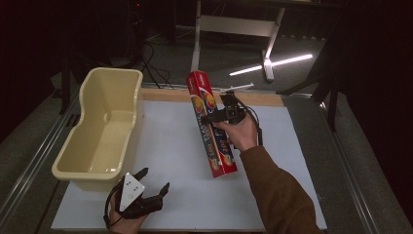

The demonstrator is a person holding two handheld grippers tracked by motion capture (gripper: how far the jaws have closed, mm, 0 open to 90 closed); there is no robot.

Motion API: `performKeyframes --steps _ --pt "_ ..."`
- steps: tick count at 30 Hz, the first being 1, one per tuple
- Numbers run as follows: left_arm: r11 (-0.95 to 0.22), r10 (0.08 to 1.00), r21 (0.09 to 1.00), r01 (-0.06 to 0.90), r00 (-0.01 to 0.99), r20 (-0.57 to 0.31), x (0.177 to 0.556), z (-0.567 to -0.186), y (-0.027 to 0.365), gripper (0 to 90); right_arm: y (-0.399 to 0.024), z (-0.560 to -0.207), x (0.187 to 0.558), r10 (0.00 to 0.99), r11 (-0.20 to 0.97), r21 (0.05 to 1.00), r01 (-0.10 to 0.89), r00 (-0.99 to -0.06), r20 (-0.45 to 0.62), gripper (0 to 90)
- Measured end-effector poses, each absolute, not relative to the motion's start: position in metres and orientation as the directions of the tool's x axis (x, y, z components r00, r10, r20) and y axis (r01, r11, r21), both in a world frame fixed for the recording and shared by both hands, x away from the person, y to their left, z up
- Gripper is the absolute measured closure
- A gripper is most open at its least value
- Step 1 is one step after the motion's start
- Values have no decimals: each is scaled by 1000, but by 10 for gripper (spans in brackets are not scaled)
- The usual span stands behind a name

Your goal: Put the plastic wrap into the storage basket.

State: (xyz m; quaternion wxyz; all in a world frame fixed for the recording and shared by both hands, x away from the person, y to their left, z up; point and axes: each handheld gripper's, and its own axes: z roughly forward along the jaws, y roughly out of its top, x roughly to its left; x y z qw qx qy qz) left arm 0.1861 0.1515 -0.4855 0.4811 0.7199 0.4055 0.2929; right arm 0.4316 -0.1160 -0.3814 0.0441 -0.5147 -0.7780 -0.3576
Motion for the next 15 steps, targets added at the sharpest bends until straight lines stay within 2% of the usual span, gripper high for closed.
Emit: performKeyframes --steps 15 --pt "-206 864 932 299 503 30 186 -485 150 192 -87 -361 436 720 165 522 837 -463 516 394"
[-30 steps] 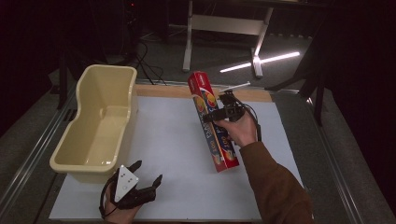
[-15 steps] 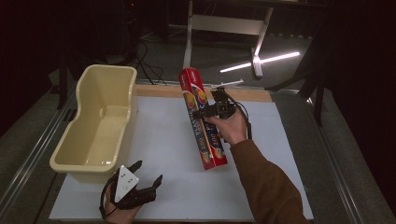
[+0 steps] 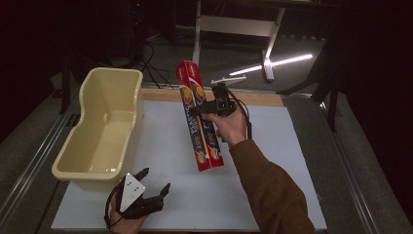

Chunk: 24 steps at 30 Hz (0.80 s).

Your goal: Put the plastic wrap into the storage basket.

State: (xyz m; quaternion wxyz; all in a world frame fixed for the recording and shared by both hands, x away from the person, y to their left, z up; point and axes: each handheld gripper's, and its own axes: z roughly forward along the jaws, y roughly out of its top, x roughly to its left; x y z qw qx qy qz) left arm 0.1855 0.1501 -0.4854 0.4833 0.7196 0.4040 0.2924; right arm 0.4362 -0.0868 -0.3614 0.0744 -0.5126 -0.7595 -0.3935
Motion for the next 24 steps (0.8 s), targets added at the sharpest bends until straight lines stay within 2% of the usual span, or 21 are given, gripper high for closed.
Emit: performKeyframes --steps 11,24 --pt "-204 863 933 295 504 29 185 -485 151 192 -61 -361 438 698 140 515 846 -453 555 394" --pt "-209 860 933 291 509 34 185 -486 149 192 -25 -352 442 613 40 480 876 -401 681 394"
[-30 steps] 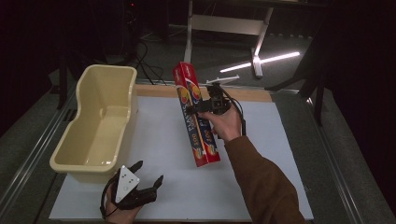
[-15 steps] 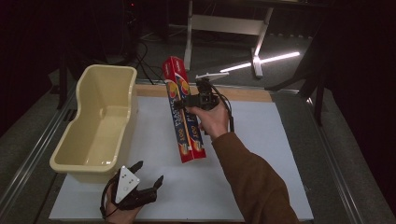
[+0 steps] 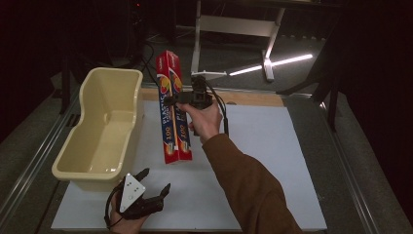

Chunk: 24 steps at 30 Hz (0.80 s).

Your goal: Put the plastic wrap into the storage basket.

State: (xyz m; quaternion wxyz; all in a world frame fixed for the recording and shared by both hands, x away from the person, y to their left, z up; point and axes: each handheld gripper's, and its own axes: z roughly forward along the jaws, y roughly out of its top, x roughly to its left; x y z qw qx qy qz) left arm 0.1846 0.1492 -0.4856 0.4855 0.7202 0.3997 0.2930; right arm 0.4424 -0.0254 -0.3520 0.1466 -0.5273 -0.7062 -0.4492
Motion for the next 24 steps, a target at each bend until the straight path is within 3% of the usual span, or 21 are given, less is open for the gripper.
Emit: performKeyframes --steps 24 --pt "-219 861 937 270 505 56 181 -485 147 194 31 -344 438 466 -95 405 909 -319 825 393"
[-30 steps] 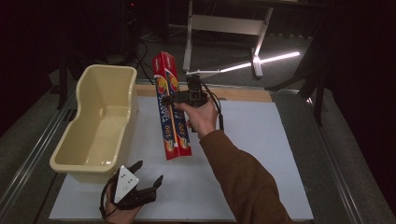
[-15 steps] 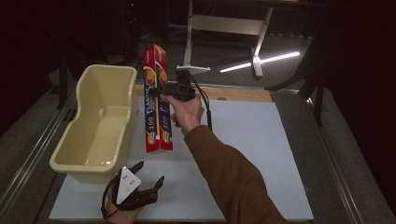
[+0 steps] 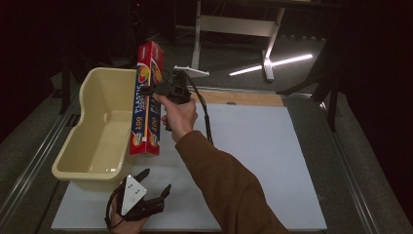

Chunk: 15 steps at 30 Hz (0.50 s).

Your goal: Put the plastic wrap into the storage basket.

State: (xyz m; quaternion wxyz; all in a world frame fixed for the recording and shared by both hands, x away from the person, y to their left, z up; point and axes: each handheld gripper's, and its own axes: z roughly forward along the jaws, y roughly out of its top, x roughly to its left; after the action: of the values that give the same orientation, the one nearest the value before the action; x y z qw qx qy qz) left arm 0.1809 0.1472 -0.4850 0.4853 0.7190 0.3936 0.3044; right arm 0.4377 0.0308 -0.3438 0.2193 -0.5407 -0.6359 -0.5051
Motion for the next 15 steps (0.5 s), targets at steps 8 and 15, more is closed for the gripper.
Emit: performKeyframes --steps 8,15 --pt "-230 861 941 249 503 77 176 -483 147 196 54 -356 434 431 -107 369 923 -291 854 392" --pt "-220 864 943 249 498 70 174 -484 149 196 70 -366 434 417 -115 332 936 -258 872 392"
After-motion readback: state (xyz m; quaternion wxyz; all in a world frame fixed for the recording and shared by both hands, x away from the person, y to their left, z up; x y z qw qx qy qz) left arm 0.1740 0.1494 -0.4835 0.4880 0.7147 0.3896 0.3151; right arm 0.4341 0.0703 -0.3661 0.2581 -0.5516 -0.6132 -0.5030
